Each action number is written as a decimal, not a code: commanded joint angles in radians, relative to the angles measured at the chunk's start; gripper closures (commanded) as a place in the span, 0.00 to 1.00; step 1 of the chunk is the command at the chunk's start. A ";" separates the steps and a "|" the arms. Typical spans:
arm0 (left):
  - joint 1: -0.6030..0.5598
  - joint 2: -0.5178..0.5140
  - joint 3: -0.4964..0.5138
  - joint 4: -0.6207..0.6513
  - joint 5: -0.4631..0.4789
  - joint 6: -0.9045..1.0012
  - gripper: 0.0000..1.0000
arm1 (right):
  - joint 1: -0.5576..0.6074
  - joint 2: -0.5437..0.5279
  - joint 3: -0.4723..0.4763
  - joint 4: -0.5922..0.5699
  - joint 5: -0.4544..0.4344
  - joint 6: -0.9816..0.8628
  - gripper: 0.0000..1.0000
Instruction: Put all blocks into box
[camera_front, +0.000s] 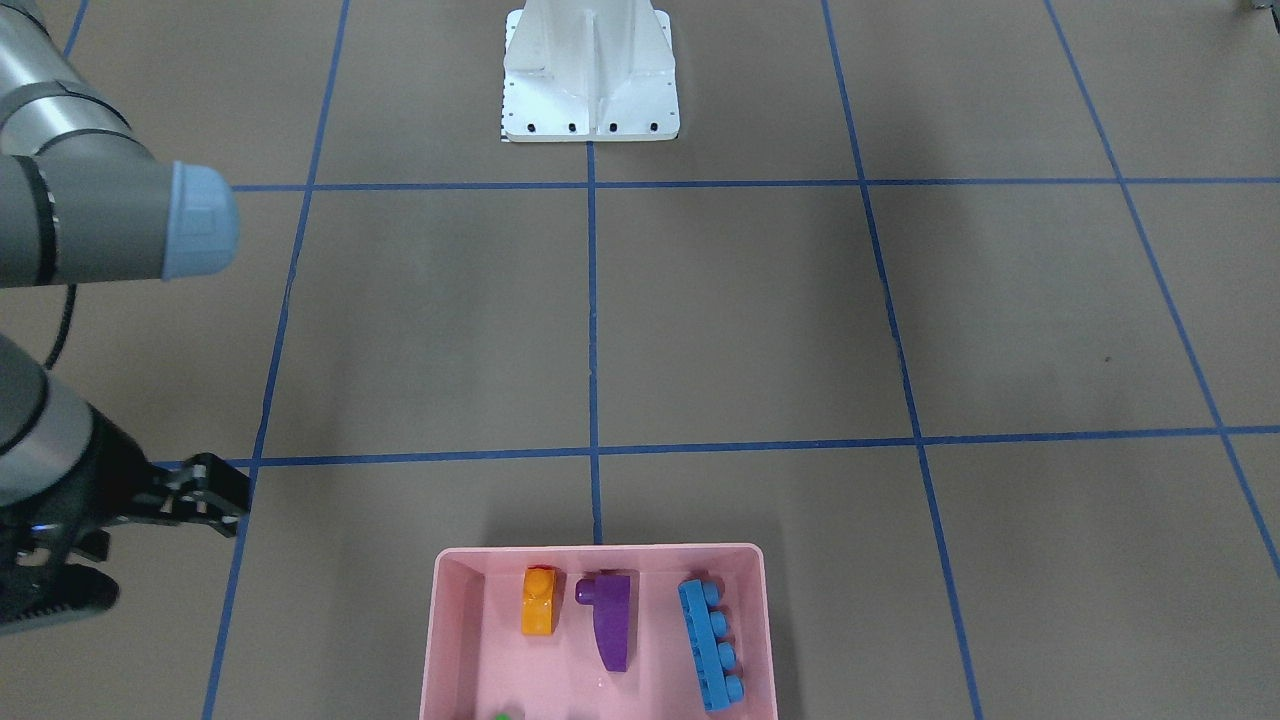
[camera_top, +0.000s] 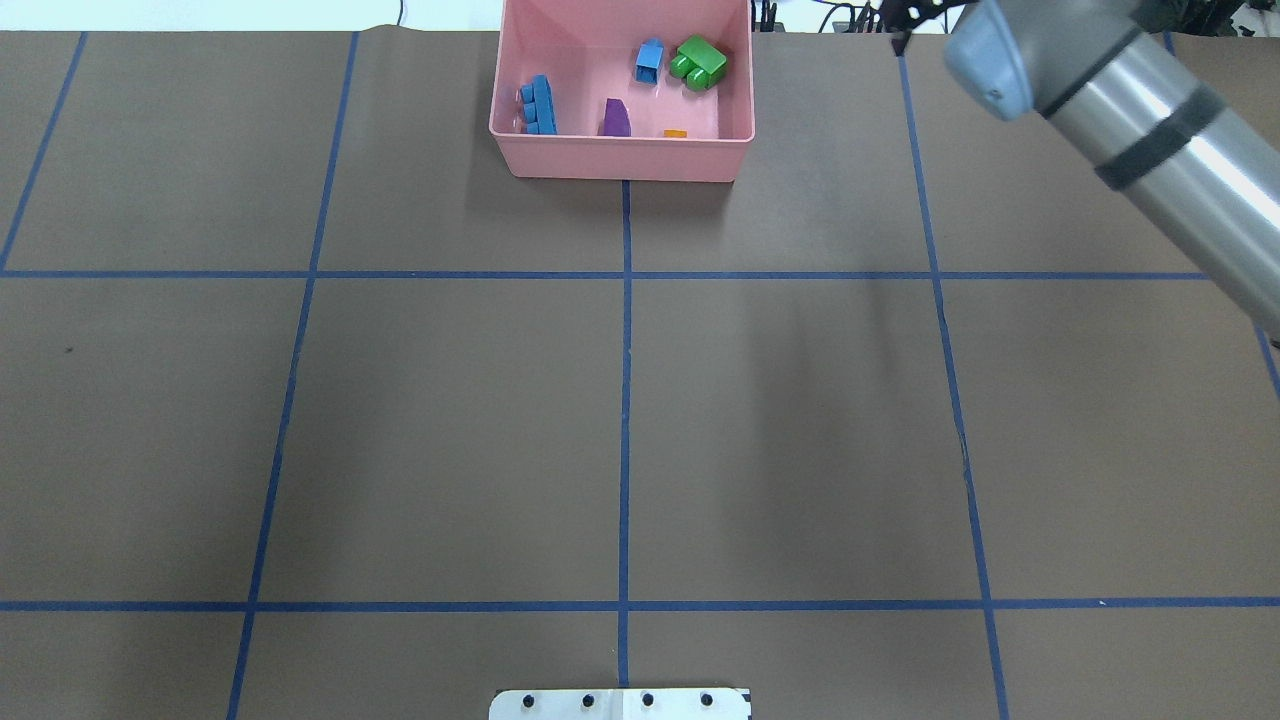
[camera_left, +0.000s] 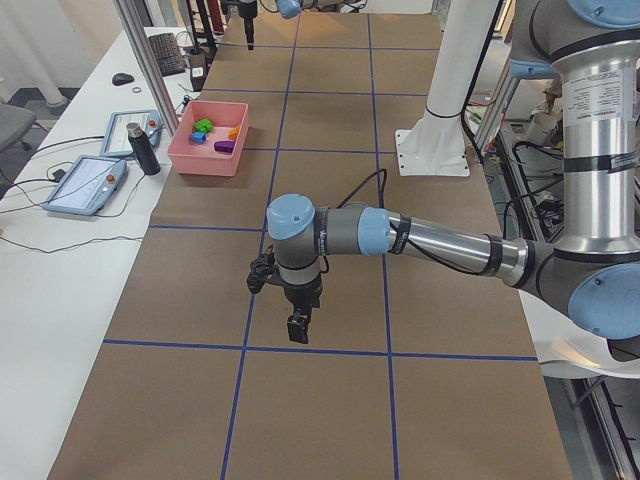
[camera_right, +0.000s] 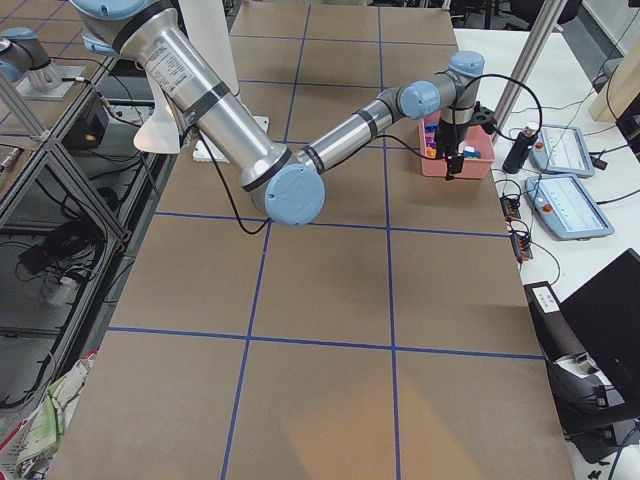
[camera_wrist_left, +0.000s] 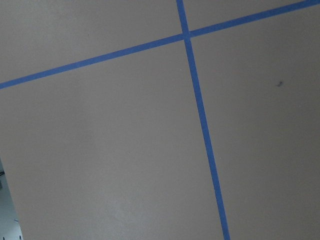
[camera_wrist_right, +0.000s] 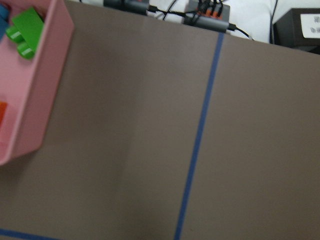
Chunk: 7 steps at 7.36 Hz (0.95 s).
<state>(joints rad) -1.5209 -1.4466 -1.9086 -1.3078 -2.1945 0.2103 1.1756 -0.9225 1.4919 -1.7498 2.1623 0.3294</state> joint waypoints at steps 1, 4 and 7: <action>-0.057 0.006 0.012 0.001 -0.132 0.074 0.00 | 0.131 -0.267 0.135 -0.017 0.092 -0.252 0.00; -0.088 0.018 0.035 -0.002 -0.145 0.072 0.00 | 0.226 -0.371 0.122 -0.017 0.137 -0.353 0.00; -0.143 0.023 0.063 -0.060 -0.145 0.084 0.00 | 0.393 -0.609 0.123 0.063 0.154 -0.355 0.00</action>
<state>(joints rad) -1.6353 -1.4286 -1.8556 -1.3439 -2.3375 0.2904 1.5034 -1.4313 1.6196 -1.7406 2.3084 -0.0237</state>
